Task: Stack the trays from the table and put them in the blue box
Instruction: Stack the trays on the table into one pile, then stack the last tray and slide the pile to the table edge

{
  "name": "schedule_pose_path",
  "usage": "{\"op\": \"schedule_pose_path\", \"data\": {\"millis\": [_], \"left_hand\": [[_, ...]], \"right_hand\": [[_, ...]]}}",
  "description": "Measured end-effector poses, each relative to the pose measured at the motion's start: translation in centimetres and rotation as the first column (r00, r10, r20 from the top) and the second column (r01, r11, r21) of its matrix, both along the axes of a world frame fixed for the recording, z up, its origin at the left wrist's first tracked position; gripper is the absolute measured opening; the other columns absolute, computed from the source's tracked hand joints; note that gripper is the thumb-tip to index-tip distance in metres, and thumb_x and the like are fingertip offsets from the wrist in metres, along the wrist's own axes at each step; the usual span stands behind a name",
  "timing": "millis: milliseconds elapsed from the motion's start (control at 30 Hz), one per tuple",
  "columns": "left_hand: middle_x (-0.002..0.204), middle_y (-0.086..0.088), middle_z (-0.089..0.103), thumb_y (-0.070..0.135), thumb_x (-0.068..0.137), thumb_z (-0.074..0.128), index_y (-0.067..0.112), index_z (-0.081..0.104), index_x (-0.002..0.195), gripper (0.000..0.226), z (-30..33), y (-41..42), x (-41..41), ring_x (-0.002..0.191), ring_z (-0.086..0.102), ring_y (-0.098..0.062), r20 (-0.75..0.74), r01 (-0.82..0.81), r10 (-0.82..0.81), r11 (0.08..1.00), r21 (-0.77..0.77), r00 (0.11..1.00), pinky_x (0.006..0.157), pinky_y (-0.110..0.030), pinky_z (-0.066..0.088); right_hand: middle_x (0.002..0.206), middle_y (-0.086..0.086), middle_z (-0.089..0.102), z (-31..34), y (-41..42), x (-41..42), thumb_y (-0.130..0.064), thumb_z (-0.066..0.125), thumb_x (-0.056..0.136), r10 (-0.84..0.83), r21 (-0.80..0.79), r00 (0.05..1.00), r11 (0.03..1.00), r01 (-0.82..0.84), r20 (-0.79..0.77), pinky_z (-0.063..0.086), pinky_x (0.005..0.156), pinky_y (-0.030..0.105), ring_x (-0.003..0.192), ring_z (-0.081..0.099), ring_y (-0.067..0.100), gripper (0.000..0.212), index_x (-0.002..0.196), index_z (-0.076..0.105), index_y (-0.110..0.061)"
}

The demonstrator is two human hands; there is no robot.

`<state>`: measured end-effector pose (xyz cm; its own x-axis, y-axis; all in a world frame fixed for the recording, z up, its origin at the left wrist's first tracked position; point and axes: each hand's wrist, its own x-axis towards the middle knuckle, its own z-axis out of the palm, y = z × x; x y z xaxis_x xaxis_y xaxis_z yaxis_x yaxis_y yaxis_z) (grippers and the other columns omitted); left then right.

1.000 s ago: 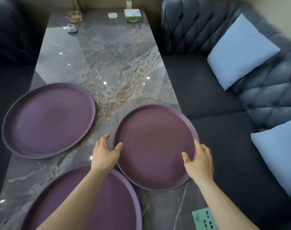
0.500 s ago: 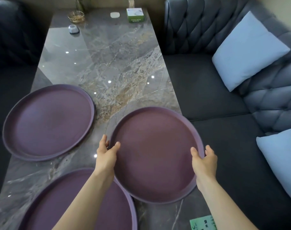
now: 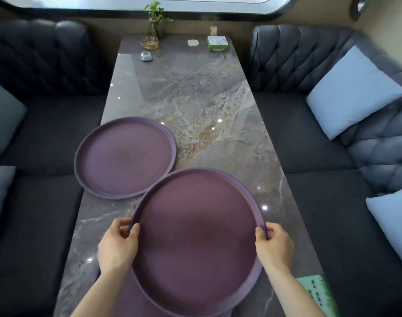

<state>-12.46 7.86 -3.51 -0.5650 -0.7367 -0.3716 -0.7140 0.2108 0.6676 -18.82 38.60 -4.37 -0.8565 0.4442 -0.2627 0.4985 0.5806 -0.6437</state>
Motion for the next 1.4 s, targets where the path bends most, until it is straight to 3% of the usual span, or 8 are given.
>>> {"op": "schedule_pose_path", "data": {"millis": [167,267,433,567,967,1067,1233,1400], "left_hand": [[0.077,0.010,0.066,0.024,0.087,0.068,0.027,0.064,0.090,0.006,-0.2,-4.7,6.0,0.079,0.059,-0.023,0.063,0.065,-0.062,0.997,-0.049,0.996,0.075,-0.037,0.042],[0.078,0.012,0.068,0.022,0.086,0.068,0.027,0.069,0.094,0.010,-1.0,-6.4,8.6,0.078,0.061,-0.019,0.100,0.094,-0.088,0.994,-0.061,0.991,0.072,-0.036,0.044],[0.095,0.005,0.072,0.026,0.085,0.068,0.027,0.070,0.107,0.022,-2.5,-7.6,10.9,0.093,0.066,-0.024,0.167,0.188,-0.173,0.979,-0.078,0.971,0.077,-0.036,0.046],[0.105,-0.003,0.071,0.025,0.085,0.068,0.021,0.070,0.113,0.029,-3.2,-7.5,11.1,0.099,0.065,-0.028,0.196,0.287,-0.262,0.951,-0.111,0.945,0.076,-0.036,0.045],[0.118,-0.002,0.064,0.029,0.088,0.062,0.021,0.065,0.122,0.035,-3.5,-7.4,11.1,0.103,0.064,-0.029,0.233,0.381,-0.339,0.910,-0.166,0.911,0.087,-0.040,0.049],[0.112,0.000,0.066,0.029,0.089,0.061,0.024,0.067,0.118,0.030,-3.3,-7.7,11.0,0.100,0.065,-0.024,0.224,0.387,-0.348,0.908,-0.161,0.910,0.086,-0.038,0.050],[0.092,0.007,0.064,0.027,0.090,0.060,0.026,0.072,0.105,0.019,-3.1,-8.6,10.7,0.084,0.063,-0.019,0.204,0.420,-0.387,0.894,-0.158,0.899,0.070,-0.032,0.047],[0.099,0.002,0.073,0.028,0.089,0.058,0.023,0.071,0.106,0.022,-3.2,-9.1,10.6,0.093,0.068,-0.025,0.199,0.448,-0.413,0.875,-0.183,0.889,0.077,-0.037,0.054]], "right_hand": [[0.084,0.005,0.066,-0.9,-4.2,5.8,-0.020,0.070,0.087,0.041,0.098,0.992,0.994,-0.053,0.116,0.045,0.075,0.035,0.095,0.066,0.034,0.014,0.098,0.070,-0.012],[0.104,0.014,0.072,-1.7,-6.1,8.6,-0.021,0.070,0.086,0.048,0.137,0.986,0.988,-0.070,0.159,0.046,0.083,0.038,0.102,0.065,0.036,0.025,0.107,0.070,-0.009],[0.127,0.020,0.060,-2.4,-8.2,11.3,-0.024,0.069,0.087,0.036,0.166,0.974,0.983,-0.075,0.225,0.044,0.096,0.043,0.119,0.057,0.039,0.049,0.131,0.059,-0.005],[0.133,0.019,0.056,-2.3,-8.8,11.9,-0.027,0.067,0.088,0.008,0.202,0.968,0.978,-0.060,0.250,0.044,0.098,0.046,0.123,0.054,0.039,0.054,0.137,0.054,-0.006],[0.138,0.015,0.057,-2.1,-8.5,12.2,-0.026,0.065,0.091,0.029,0.238,0.962,0.966,-0.096,0.270,0.040,0.103,0.042,0.129,0.051,0.037,0.050,0.137,0.056,-0.007],[0.139,0.015,0.057,-2.3,-8.7,12.5,-0.025,0.065,0.090,0.049,0.256,0.961,0.959,-0.121,0.270,0.040,0.103,0.043,0.129,0.051,0.037,0.051,0.138,0.056,-0.009],[0.141,0.022,0.052,-2.3,-9.2,12.1,-0.023,0.066,0.090,0.057,0.242,0.955,0.961,-0.132,0.292,0.038,0.106,0.046,0.132,0.047,0.039,0.056,0.139,0.052,-0.001],[0.142,0.016,0.049,-2.0,-10.1,11.9,-0.034,0.065,0.088,0.096,0.378,0.937,0.897,-0.228,0.337,0.043,0.099,0.047,0.127,0.050,0.039,0.062,0.141,0.048,-0.006]]}}
